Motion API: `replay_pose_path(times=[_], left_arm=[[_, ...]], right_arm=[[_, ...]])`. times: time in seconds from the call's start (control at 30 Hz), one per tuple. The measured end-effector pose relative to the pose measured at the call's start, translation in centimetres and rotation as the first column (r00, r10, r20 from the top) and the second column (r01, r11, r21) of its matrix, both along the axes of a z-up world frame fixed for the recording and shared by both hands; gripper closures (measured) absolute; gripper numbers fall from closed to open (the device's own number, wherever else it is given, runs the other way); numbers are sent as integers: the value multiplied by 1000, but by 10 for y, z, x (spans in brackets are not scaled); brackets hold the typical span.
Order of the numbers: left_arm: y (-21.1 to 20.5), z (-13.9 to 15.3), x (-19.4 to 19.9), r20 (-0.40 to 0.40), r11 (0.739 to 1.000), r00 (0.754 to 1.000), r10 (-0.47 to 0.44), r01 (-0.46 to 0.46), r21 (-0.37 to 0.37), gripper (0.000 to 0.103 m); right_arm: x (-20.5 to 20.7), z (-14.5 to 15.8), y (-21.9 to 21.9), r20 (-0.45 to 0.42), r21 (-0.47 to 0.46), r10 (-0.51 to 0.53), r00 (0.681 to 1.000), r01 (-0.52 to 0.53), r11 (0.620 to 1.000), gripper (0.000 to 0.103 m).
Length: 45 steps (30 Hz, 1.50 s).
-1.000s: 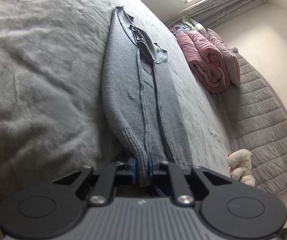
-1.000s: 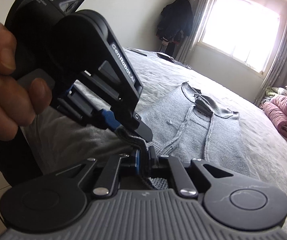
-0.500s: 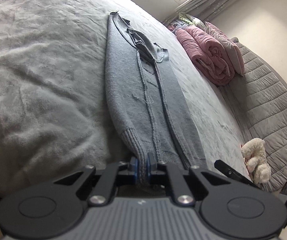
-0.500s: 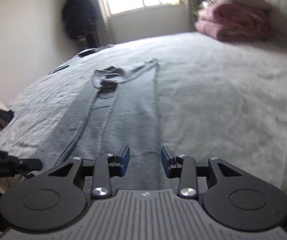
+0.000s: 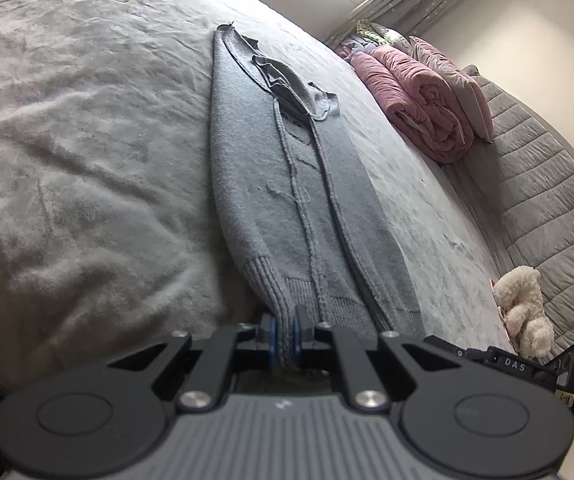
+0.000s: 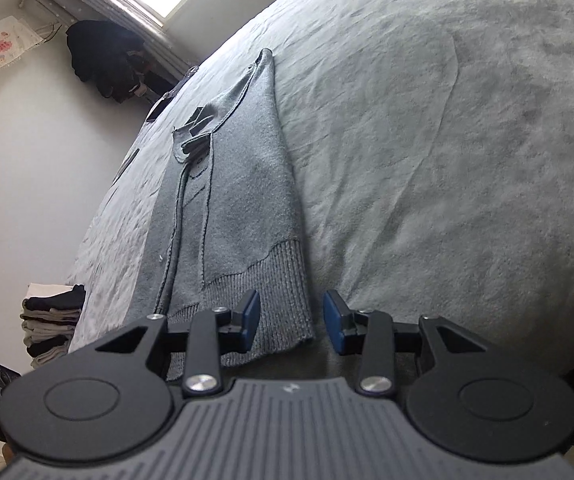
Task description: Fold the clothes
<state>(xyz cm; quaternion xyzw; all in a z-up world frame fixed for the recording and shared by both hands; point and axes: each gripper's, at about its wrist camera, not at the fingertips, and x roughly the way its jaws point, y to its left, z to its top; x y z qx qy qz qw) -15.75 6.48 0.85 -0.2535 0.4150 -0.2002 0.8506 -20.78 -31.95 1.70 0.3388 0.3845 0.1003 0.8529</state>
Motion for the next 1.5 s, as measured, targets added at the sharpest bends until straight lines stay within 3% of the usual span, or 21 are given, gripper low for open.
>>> replay_pose_path(times=[0.23, 0.5, 0.7, 0.73, 0.77, 0.9, 1.0, 1.5], left_arm=[[-2, 1, 0, 3, 1000, 1000, -5, 5, 10, 95], [-5, 1, 0, -2, 1000, 1000, -5, 5, 17, 95], [-4, 0, 0, -8, 1000, 1000, -2, 2, 19, 95], [-4, 0, -1, -8, 1000, 1000, -1, 1, 19, 95], [-4, 0, -2, -6, 1000, 1000, 0, 0, 19, 95], [1, 5, -7, 2, 1000, 1000, 14, -14, 9, 95], [5, 8, -8, 1, 1000, 1000, 25, -25, 0, 96], [0, 39, 29, -2, 997, 999, 52, -52, 56, 96]], right_arm=[[7, -6, -2, -9, 11, -21, 1000, 21, 1000, 75], [10, -13, -7, -17, 59, -32, 999, 33, 998, 75], [10, -16, -1, 7, 15, -39, 999, 39, 999, 87], [8, -16, 1, 17, -12, -45, 999, 46, 999, 94], [5, -14, 5, 33, -34, -49, 998, 50, 998, 96], [-5, 1, 15, 109, -94, -53, 993, 63, 994, 96], [-6, 14, 11, 156, -78, -58, 986, 71, 994, 96], [45, 44, 4, 114, -22, -32, 993, 35, 999, 96]])
